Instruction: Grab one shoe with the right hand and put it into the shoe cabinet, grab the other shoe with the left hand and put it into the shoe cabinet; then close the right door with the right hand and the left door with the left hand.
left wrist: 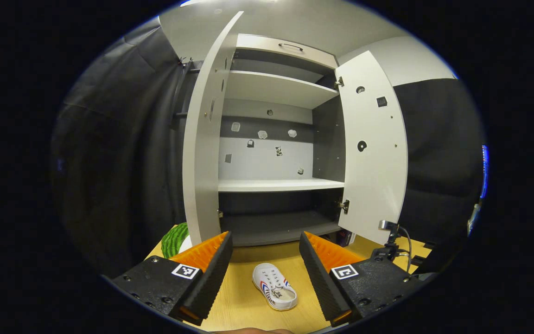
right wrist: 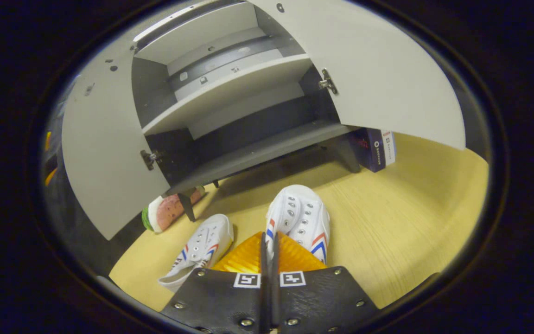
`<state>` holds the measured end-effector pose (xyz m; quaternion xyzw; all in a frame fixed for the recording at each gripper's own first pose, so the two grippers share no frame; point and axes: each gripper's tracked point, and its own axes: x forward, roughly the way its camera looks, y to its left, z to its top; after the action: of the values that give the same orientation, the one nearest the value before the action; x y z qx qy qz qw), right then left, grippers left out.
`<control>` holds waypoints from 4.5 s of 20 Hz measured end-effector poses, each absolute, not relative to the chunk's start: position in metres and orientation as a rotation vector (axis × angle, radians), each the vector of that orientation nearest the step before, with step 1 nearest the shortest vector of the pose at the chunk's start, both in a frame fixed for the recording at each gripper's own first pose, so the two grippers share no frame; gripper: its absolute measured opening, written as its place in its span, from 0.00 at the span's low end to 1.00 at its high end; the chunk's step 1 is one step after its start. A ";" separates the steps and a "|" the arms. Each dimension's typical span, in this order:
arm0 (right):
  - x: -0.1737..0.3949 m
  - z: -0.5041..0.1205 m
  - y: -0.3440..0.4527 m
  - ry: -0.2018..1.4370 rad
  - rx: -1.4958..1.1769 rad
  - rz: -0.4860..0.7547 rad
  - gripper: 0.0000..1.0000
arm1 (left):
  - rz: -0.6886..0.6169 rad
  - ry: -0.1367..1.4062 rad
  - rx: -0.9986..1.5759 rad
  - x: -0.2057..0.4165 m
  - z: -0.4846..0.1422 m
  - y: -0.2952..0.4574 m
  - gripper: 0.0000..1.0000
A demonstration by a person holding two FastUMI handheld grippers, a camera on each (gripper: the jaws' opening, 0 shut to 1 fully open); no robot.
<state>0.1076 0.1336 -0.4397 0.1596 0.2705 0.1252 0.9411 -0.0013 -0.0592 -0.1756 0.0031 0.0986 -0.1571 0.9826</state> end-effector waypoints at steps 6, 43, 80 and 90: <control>0.119 -0.333 0.133 0.413 0.287 0.286 0.01 | -0.335 0.207 -0.012 0.016 -0.187 -0.070 0.88; 0.442 -0.163 0.204 0.307 -0.207 0.287 0.65 | -0.255 0.244 0.012 0.050 -0.260 -0.077 0.88; 0.022 -0.163 0.015 0.120 0.065 0.054 0.98 | -0.156 0.739 -0.105 0.064 -0.485 -0.055 0.98; 0.010 -0.166 0.019 0.128 0.015 0.078 0.98 | -0.156 0.772 0.082 0.056 -0.473 -0.064 0.01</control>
<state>0.0105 0.0190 -0.1657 0.0073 0.0640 0.0388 0.9972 0.0558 -0.0644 -0.4735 0.0398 0.3758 -0.0760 0.9227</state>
